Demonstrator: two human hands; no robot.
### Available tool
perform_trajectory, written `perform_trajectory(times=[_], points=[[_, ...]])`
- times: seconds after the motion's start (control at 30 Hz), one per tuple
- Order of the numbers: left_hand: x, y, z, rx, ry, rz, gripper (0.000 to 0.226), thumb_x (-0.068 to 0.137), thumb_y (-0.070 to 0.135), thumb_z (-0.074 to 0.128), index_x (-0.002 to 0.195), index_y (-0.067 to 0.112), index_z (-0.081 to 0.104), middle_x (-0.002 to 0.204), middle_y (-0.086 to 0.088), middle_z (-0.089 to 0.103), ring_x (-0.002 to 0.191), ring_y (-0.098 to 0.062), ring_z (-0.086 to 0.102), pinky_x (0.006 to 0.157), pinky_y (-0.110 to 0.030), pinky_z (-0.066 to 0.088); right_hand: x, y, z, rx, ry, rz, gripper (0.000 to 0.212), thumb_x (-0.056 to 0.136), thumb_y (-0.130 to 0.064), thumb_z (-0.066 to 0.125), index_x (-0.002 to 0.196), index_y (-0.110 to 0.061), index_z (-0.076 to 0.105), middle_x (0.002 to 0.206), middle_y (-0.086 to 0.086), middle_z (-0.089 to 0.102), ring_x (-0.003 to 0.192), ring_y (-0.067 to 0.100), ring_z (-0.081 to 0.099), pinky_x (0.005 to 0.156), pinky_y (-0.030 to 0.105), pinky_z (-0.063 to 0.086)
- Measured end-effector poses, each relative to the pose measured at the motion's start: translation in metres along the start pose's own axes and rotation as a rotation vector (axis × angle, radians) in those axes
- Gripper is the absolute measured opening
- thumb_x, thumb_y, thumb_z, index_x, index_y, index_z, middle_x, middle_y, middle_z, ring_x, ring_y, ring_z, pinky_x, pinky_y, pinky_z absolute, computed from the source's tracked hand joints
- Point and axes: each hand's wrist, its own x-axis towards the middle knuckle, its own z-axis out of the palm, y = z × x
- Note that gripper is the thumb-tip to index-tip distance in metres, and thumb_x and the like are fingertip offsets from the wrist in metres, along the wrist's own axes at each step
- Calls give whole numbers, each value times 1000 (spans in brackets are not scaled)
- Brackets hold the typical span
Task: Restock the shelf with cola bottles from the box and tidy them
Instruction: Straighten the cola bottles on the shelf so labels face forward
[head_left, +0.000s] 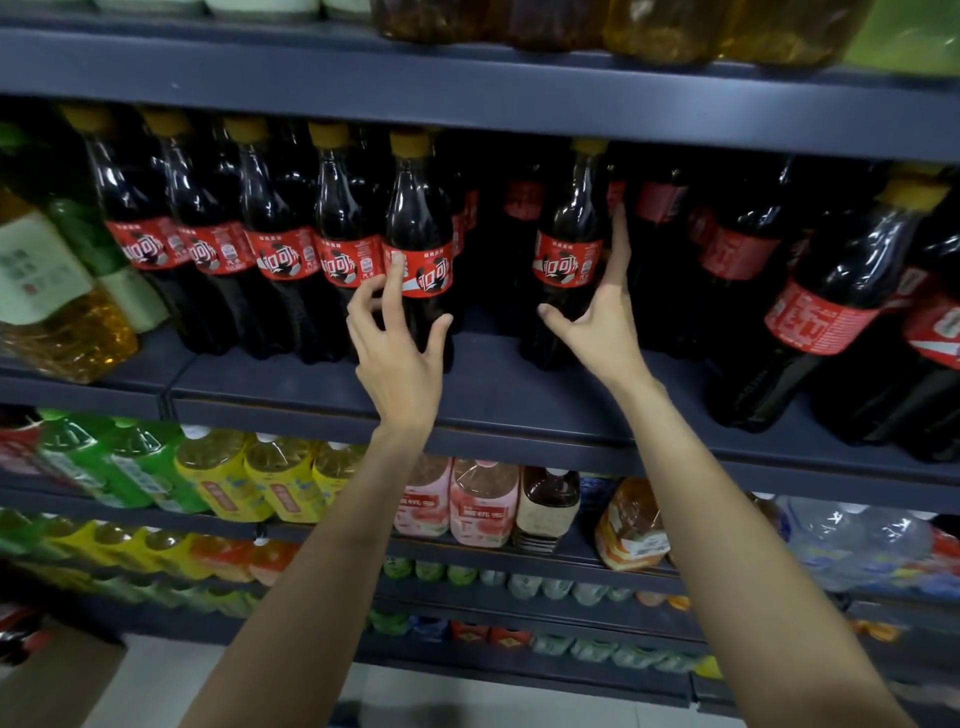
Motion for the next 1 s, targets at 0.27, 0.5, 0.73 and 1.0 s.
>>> perform_trajectory(times=[0.27,0.5,0.73,1.0], points=[[2,1,-6,19,-32,-7,71,83,35,70,141,30,28,129,-11,46,111,-23,48,57,-32,53,-4,-1,-3,-177,203,133,109,70,-17,82,151,-24,8,134,9,54,94,12,58,90,21,39],[1,-2,-9,54,-73,44,84,77,24,77,145,23,28,132,-12,42,116,-22,41,63,-31,51,23,16,-24,-354,295,188,106,76,-6,73,152,-20,1,148,14,29,119,39,52,99,44,44],[0,-4,-8,38,-56,75,84,76,22,76,145,22,28,131,-14,42,115,-21,39,62,-35,54,23,24,-24,-359,273,189,98,84,-6,66,151,-18,-3,152,15,26,124,36,48,100,40,40],[-5,-11,-9,-21,82,158,67,82,26,68,140,15,36,129,-17,45,114,-21,37,85,-38,51,-1,10,18,-642,367,-299,59,76,-6,58,134,-9,46,136,22,42,122,38,41,102,43,36]])
